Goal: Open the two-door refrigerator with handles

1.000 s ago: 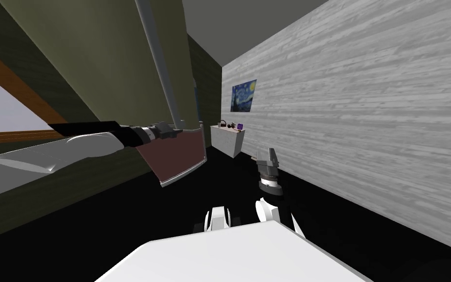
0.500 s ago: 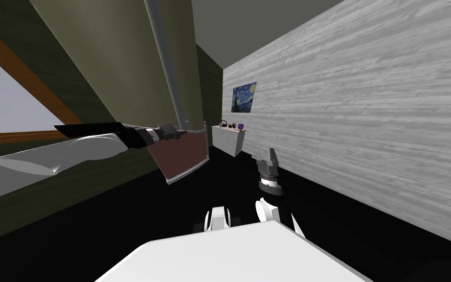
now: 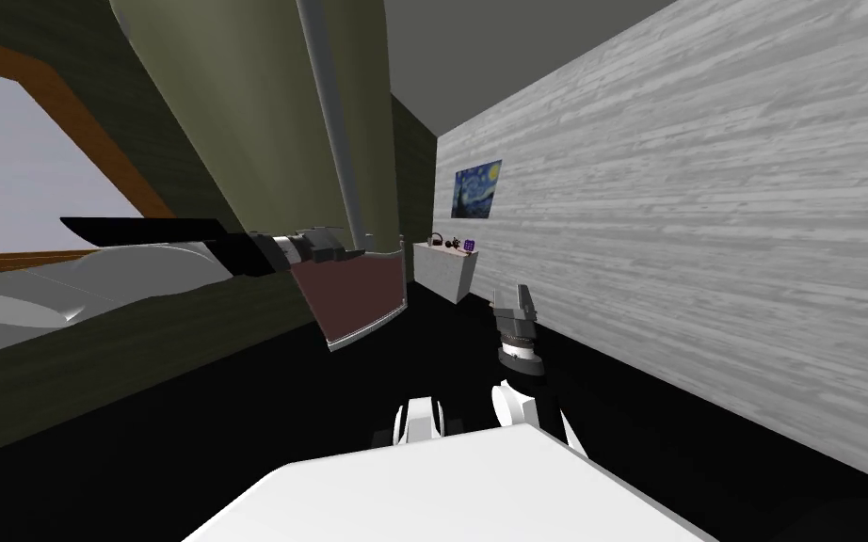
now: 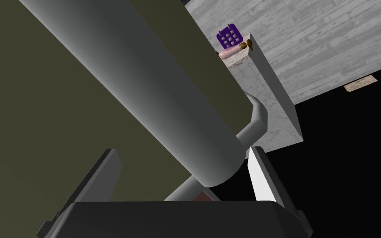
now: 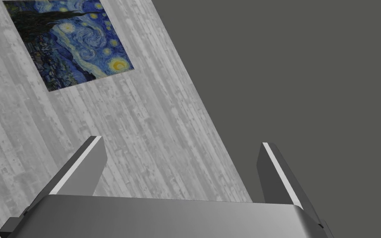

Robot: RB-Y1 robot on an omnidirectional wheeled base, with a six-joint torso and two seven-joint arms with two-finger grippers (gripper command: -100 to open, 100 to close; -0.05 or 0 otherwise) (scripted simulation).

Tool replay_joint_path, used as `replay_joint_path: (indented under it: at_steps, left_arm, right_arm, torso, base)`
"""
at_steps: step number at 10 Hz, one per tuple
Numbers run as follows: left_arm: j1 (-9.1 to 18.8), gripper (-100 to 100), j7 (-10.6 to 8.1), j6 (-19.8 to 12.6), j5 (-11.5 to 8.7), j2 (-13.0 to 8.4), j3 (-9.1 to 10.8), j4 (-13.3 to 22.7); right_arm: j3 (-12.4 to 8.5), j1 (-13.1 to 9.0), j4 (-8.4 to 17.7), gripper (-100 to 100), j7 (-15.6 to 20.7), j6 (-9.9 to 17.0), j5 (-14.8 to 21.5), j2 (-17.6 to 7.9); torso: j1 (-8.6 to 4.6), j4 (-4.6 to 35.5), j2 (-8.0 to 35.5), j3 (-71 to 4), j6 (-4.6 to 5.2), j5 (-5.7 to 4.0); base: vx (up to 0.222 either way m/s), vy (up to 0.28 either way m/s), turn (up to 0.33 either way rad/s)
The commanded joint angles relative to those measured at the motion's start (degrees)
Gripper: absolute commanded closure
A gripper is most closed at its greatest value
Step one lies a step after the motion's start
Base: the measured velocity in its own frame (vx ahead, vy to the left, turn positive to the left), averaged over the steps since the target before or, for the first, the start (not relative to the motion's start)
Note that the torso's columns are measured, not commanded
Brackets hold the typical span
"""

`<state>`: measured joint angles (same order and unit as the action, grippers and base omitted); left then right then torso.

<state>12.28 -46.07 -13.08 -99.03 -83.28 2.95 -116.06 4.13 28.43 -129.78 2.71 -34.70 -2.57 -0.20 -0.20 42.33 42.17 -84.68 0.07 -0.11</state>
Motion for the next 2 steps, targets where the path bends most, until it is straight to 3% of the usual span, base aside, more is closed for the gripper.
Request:
replay_joint_path:
  at_steps: [1,2]
  left_arm:
    - [0.71,-100,-0.93,-0.69,-2.7,-2.66,1.83,-0.91]
    - [-0.06,-100,-0.97,-0.35,-1.85,-2.44,1.45,-1.2]
  right_arm:
    - [0.0,0.0,0.0,0,0.0,0.0,0.0,0.0]
    - [0.0,0.0,0.0,0,0.0,0.0,0.0,0.0]
  torso:
    - [0.17,0.1,0.21,0.14,-0.05,0.04]
    - [0.27,0.11,0.29,0.2,-0.07,0.09]
  base:
    - [0.057,-0.014,0.085]
    - [0.026,-0.007,0.017]
